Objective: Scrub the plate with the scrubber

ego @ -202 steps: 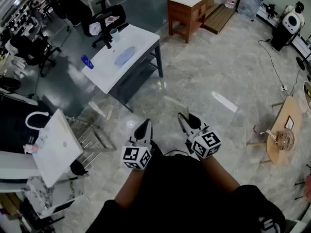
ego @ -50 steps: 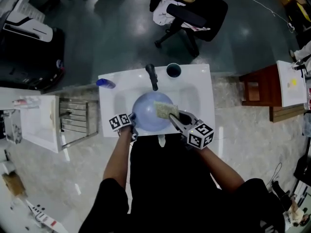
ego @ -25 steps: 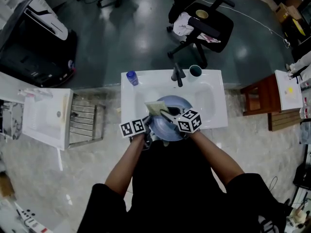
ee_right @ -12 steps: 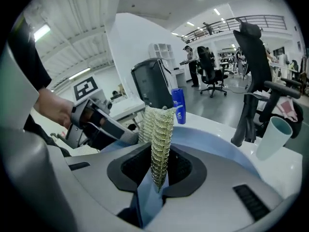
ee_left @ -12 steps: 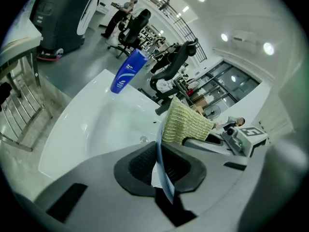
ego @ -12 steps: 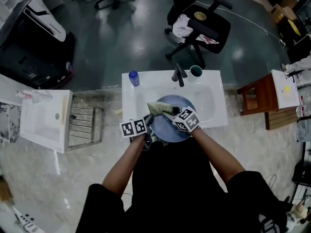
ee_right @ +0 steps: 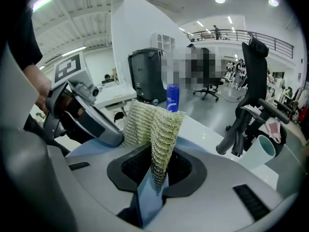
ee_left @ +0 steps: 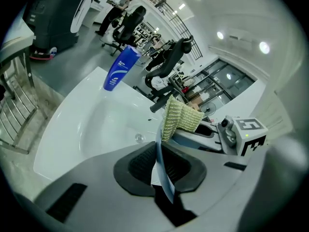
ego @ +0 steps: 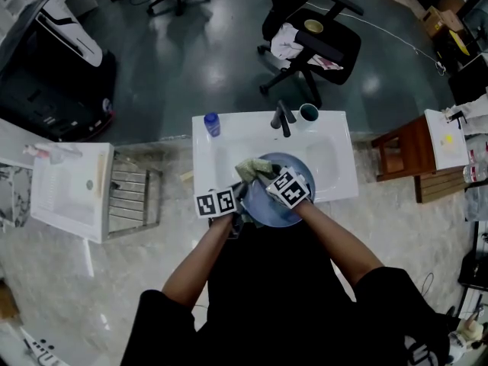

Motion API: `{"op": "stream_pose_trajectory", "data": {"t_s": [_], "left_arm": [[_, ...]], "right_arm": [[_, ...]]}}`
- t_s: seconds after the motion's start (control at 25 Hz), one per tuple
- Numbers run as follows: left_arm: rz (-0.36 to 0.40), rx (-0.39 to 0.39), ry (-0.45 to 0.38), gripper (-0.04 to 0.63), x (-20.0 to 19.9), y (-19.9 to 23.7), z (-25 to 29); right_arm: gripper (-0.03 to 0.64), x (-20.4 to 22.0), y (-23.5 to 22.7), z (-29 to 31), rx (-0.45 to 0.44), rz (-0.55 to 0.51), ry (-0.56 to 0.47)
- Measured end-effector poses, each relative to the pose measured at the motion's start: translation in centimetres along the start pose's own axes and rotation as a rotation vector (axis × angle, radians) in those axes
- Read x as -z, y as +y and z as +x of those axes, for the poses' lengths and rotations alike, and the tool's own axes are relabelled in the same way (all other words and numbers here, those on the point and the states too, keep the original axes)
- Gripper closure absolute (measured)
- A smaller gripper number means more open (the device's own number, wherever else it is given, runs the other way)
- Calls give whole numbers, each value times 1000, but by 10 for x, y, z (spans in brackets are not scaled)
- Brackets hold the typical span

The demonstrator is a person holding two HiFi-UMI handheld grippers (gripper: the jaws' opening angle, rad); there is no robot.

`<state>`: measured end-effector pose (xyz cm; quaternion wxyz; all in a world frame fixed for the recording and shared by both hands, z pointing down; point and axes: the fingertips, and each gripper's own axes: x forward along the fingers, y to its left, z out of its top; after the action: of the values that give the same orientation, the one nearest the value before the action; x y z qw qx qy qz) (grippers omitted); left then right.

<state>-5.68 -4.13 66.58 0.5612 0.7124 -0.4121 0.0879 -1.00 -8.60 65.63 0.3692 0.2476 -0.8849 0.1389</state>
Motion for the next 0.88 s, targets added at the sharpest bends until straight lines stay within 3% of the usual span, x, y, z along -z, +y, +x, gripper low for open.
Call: {"op": "stream_pose_trajectory", "data": {"t_s": [0.32,0.88], "left_arm": [[-22,24,-4,561,-1,-2,2],[-30,47,1,554,-1,-8,6]], "right_arm": [[551,-5,-11,3,76,-103,32],[551,8,-47,-10,196,-127,92]]}}
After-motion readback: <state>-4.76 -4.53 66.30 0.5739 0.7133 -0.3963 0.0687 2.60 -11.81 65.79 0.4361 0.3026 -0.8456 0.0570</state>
